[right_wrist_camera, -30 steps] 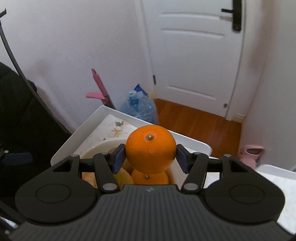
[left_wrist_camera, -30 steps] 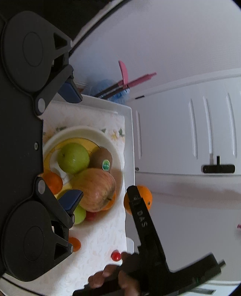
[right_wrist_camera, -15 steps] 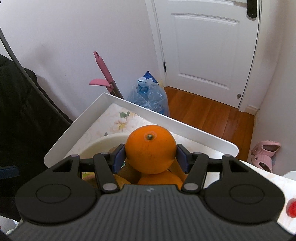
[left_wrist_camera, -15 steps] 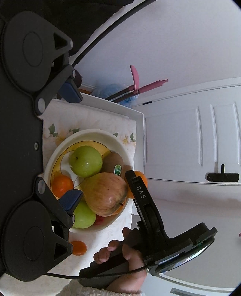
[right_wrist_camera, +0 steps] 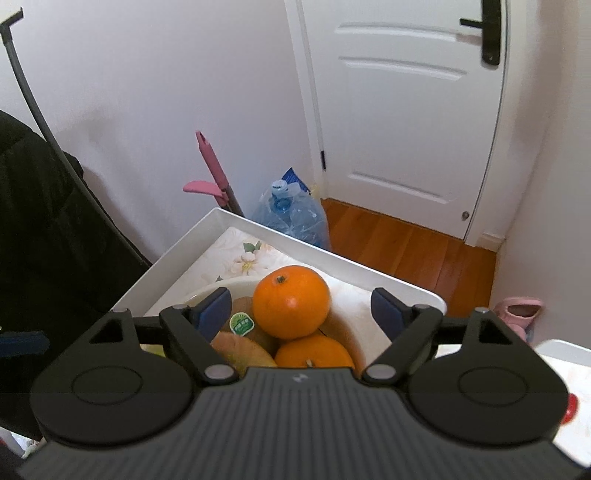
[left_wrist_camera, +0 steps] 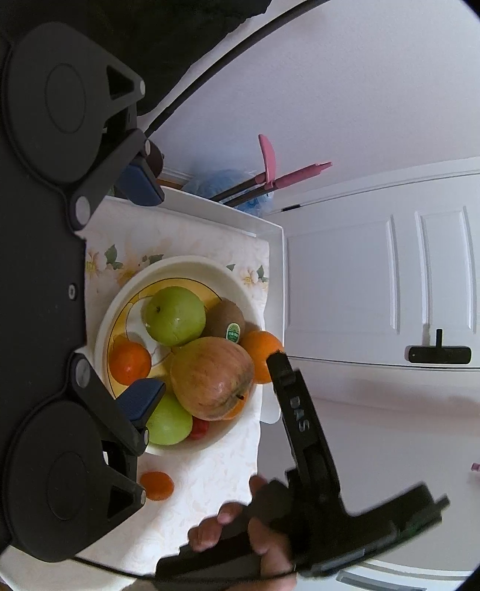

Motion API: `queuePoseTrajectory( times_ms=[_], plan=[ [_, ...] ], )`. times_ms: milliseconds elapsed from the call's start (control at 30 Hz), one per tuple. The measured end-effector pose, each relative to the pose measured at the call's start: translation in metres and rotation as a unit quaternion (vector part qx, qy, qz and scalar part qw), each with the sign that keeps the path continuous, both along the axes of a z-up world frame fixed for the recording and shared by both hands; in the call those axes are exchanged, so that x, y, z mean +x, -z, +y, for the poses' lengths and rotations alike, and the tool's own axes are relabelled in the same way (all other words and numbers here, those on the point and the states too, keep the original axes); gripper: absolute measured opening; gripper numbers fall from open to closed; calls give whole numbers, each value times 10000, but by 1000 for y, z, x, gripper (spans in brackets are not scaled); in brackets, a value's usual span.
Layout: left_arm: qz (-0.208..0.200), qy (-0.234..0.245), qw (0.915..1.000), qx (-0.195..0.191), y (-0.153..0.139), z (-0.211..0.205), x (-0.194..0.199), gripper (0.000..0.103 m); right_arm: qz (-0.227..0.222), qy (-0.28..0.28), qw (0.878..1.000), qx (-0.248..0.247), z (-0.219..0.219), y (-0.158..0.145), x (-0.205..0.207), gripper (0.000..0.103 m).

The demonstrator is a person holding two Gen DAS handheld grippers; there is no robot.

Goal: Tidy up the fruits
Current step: 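Place the large orange on top of the bowl fruit and open the right tool, then grasp a tangerine with the left tool while the right tool grasps a cherry tomato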

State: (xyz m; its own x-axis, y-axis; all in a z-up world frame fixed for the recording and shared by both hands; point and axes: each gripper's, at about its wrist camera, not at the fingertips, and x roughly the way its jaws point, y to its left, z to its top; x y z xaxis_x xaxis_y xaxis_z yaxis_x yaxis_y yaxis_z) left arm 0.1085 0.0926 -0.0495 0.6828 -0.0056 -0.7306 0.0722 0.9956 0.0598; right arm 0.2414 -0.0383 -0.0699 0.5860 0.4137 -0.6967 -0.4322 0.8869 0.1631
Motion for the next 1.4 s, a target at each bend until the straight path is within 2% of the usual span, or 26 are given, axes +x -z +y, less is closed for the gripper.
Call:
queuePoseTrajectory(
  times_ms=[367,667,933,1067,1400],
  plan=[
    [-278,7,9996,23,-28,-31,-21,101,-363,190,9992,24,-51,-47,-56,98],
    [-417,166,9990,-2,-44,-79,-34,102,-524,593,9969,36,-127,-67,-93,98],
    [-357,309,9989,-14,-40,-129,-39,102,-505,951,9941,-160,-197,-66,-115,98],
    [-310,329,9990,1,-34,-154,-40,102,-500,1074,9926,-269,-227,-60,-121,101],
    [-97,-205,9997,106,1,-196,-27,101,-382,1034,9932,-380,-277,-30,-111,101]
  ],
)
